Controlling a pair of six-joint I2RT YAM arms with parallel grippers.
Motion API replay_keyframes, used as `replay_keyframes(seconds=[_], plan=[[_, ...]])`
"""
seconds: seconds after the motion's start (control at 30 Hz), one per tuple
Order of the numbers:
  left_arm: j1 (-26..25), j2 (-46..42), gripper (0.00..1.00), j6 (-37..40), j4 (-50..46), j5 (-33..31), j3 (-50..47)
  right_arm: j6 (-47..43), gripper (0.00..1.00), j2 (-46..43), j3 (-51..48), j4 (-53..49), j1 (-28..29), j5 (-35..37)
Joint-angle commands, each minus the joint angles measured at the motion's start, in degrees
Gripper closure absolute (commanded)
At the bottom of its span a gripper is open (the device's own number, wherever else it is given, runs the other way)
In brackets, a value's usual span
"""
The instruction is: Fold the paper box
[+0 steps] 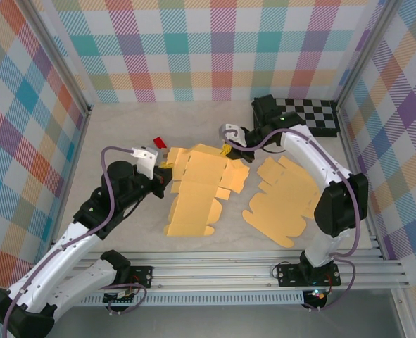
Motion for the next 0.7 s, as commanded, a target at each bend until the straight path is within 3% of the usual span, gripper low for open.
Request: replay_keyframes(seconds=[0.0,0.03,0.1,0.13,0.2,0.37,0.47,0.6,0.67], plan=[[-0.27,-0.62,1.00,-2.09,2.04,-5.05,0.24,-0.27,1.00,-2.56,1.95,-3.55,0.00,0.18],[-0.27,-0.36,0.96,-3.64,-0.13,-8.01,1.33,0.29,1.00,-2.92,2.49,-4.57,0.07,0.99],[-0.27,-0.04,0.71,-7.94,-6.42,-18.51,4.15,2.63,1.00,-3.76,3.13,-5.39,0.07,4.38],[-0.20,-0.21,0.65,-10.41,-7.88,-23.10,5.01,3.13,1.00,-4.12,2.95,-5.47,0.07,6.26],[0.20,-0.39,0.50,-12.75,-10.13,-26.72,6.52,1.99,1.00,-4.78,2.13,-6.10,0.14,10.13],[1.33,5.84,0.42,-8.69,-11.15,-18.64,13.63,-0.99,1.00,-5.60,1.46,-5.77,0.34,12.93],[1.41,10.25,0.38,1.09,-5.94,-14.19,15.24,-3.20,1.00,-5.26,2.95,-7.69,0.60,12.48],[1.40,14.64,0.37,17.45,3.66,-1.93,14.42,-5.56,1.00,-5.40,2.95,-9.35,1.38,13.97],[1.40,15.96,0.37,22.07,5.38,1.10,15.13,-6.27,1.00,-5.76,2.26,-9.43,1.57,14.65]])
